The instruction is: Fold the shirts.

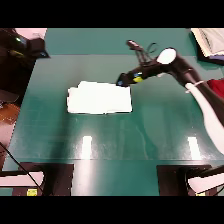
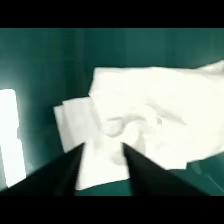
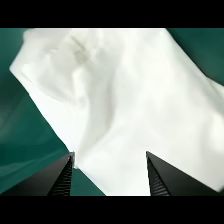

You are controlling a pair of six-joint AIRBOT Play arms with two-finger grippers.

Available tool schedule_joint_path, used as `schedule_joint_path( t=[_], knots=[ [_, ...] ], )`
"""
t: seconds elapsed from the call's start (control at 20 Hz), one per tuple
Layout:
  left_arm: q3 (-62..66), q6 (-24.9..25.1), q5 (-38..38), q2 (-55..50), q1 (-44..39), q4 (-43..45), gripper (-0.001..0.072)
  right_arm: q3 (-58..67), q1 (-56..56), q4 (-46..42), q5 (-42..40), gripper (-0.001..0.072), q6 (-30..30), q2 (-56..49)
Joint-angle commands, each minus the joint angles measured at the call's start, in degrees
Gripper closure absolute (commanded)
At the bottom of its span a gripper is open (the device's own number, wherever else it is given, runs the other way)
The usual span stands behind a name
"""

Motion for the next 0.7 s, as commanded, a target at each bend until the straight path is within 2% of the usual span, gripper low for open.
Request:
schedule_joint_path(
  t=[0.0, 0.05, 0.2, 0.3, 0.45, 0.65],
  knots=[
    [-12.79, 3.89, 2.91, -0.02, -1.42, -9.84, 0.0045, -8.5, -6.54, -0.24, 2.01, 0.0185, 0.96, 4.35],
    [-16.81, 4.24, 4.44, -0.28, -2.47, -9.84, 0.0071, -10.29, -7.43, -0.24, 1.44, 0.0185, 1.18, 5.42],
    [-27.23, 8.09, 12.92, -1.64, -6.34, -9.88, 0.0071, -14.93, -8.59, -0.26, -1.05, 0.0185, 1.18, 8.52],
    [-29.7, 8.37, 16.87, -2.86, -8.31, -9.92, 0.0071, -16.85, -8.59, -0.28, -1.31, 0.0185, 1.18, 10.03],
    [-29.64, 8.39, 17.94, -3.41, -9.29, -11.43, 0.0072, -19.65, -8.55, -0.31, -2.78, 0.0185, 1.18, 12.04],
    [-29.68, 8.57, 15.69, -3.52, -9.55, -11.72, 0.0074, -20.24, -8.55, -0.24, -3.43, 0.0185, 1.31, 12.41]
  ],
)
